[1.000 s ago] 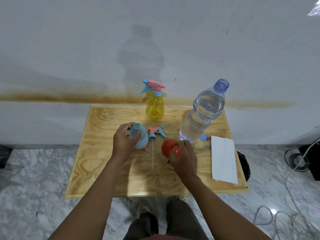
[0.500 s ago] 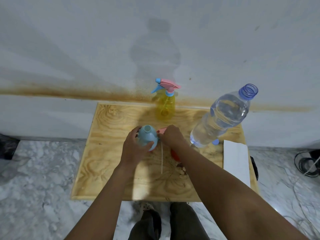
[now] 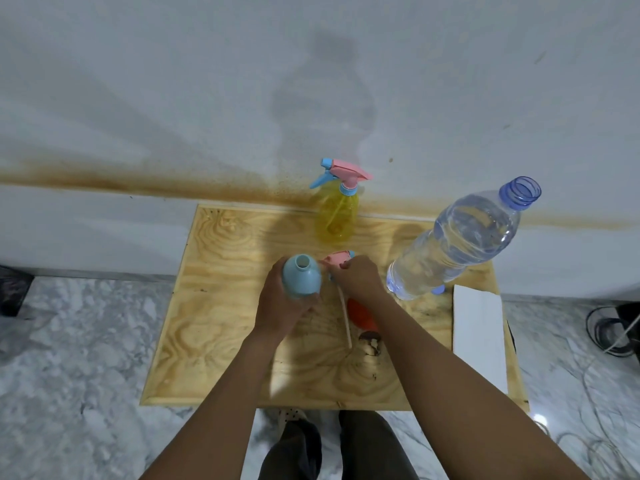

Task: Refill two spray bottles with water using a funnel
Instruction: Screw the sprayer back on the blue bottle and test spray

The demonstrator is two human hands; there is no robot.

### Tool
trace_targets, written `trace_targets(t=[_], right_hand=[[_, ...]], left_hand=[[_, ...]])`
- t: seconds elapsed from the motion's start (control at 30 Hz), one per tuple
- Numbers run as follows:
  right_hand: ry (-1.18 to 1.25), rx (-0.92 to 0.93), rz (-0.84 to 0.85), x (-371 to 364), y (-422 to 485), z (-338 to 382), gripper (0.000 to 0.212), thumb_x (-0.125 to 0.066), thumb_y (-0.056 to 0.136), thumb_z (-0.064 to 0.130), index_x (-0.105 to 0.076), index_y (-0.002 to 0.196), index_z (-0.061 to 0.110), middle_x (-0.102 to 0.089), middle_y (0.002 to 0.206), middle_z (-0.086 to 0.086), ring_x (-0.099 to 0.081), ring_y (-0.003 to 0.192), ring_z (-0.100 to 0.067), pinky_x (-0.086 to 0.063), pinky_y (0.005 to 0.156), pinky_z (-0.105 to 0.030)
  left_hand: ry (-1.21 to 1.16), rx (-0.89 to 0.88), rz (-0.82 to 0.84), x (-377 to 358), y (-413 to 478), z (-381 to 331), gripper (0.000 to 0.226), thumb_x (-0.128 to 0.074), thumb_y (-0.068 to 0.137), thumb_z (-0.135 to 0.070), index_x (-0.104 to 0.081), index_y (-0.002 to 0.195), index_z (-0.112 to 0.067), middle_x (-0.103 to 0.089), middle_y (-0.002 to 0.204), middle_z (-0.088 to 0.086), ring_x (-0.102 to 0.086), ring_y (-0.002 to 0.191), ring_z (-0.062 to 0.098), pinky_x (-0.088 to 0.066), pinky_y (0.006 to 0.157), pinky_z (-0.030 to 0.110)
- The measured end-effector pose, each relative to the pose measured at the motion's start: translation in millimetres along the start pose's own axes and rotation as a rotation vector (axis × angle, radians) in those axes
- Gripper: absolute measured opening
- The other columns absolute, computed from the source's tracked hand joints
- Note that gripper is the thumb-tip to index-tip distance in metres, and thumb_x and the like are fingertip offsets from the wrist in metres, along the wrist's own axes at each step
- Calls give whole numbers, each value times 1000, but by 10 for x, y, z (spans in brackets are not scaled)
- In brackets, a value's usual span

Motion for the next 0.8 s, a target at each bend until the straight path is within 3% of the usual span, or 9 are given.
trace_targets(t=[0.13, 0.23, 0.33, 0.43, 0.5, 0.63, 0.73, 0.8], right_hand=[[249, 77, -103, 153, -255, 38, 43, -65, 85, 25, -39, 56, 6, -29, 54, -5, -25, 50, -14, -21, 52, -28], [374, 174, -139, 305, -453, 122, 41, -65, 90, 29, -58, 66, -3, -43, 57, -15, -37, 55, -17, -29, 55, -30], [441, 282, -208, 503, -648, 280, 28, -64, 94, 38, -74, 78, 18, -62, 66, -21, -47, 56, -18, -39, 56, -32], [492, 437, -299, 722, -856, 524, 17, -62, 97, 34, -71, 83, 38, -68, 64, 7, -55, 56, -5, -46, 58, -27], [564, 513, -351, 824, -955, 686, 12, -61, 98, 30, -71, 92, 34, -71, 72, 14, -59, 61, -1, -49, 60, -23], [601, 633, -410, 884, -1026, 923, 11, -58, 100, 25, -68, 106, 23, -74, 91, 1, -67, 78, -7, -56, 64, -30], [547, 688, -401, 830, -1024, 1009, 14, -57, 101, 25, -64, 104, 37, -73, 98, -2, -68, 87, -14, -59, 69, -42], [506, 709, -396, 782, -1024, 1021, 18, -57, 101, 25, -61, 101, 42, -72, 99, -2, -67, 89, -13, -59, 70, -39]], left_hand=[[-11, 12, -14, -48, 16, -25, 76, -91, 62, -19, -47, 121, -36, -59, 114, -11, -61, 99, 9, -50, 73, 17], [3, -15, -26, -52, 31, -19, 75, -90, 60, -18, -48, 120, -35, -60, 112, -12, -62, 99, 9, -53, 76, 24], [3, -20, -49, -24, 41, -40, 76, -90, 58, -16, -48, 118, -37, -61, 109, -13, -61, 96, 5, -53, 77, 27], [25, -30, -62, 14, 49, -98, 80, -91, 57, -15, -47, 121, -36, -58, 110, -14, -58, 95, 9, -46, 73, 16], [58, -37, -62, 41, 47, -116, 84, -93, 55, -17, -48, 125, -32, -58, 112, -12, -57, 98, 12, -46, 74, 17], [114, -51, -53, 92, -3, -92, 84, -93, 56, -19, -48, 127, -27, -58, 114, -10, -58, 99, 15, -46, 75, 24], [132, -52, -42, 118, -54, -78, 84, -92, 57, -18, -47, 127, -25, -57, 114, -9, -57, 98, 15, -44, 71, 20], [140, -46, -26, 124, -88, -69, 85, -92, 57, -18, -47, 128, -24, -57, 114, -8, -57, 99, 15, -43, 70, 18]])
Point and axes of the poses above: each hand's wrist, its own y-axis towards the middle knuckle, its own x-axis out of the back of the hand, z = x × y, the point moved 4 cm from there along y, towards the middle knuckle
